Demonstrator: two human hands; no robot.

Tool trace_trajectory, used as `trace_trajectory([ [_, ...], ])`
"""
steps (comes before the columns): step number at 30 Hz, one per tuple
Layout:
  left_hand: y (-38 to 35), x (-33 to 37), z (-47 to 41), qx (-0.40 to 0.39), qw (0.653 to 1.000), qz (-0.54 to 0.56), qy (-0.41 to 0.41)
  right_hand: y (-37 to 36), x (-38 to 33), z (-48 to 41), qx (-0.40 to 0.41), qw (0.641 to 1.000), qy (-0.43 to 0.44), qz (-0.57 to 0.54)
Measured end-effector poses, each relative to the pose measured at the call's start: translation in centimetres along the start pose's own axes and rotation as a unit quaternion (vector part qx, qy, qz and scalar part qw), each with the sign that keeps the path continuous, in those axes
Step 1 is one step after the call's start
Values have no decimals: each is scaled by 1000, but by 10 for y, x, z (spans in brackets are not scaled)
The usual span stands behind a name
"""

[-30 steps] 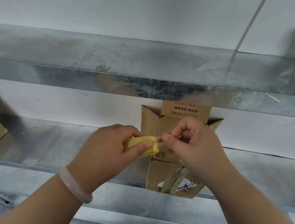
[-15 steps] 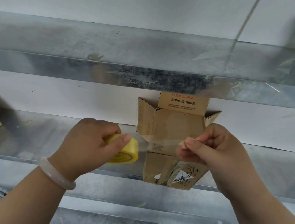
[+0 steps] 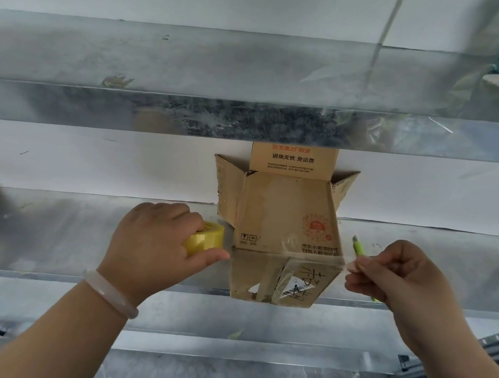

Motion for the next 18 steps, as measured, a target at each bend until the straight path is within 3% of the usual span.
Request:
trace_trajectory([
  [3, -2, 3, 0, 3, 1000, -11, -7, 3, 4, -1, -11, 1000, 3, 8],
  [9, -4, 0, 3, -26, 996, 74, -32, 8, 7, -6, -4, 1000, -8, 8],
  [18, -18, -3, -5, -36, 998, 47, -13, 11, 24, -25, 33, 999, -27, 15],
])
Point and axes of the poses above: each hand's wrist, its own z-axis away from the middle knuckle, its own y-axis out of the back of the hand, x = y × z, the point moved 3 cm from there along -z, towards the middle knuckle
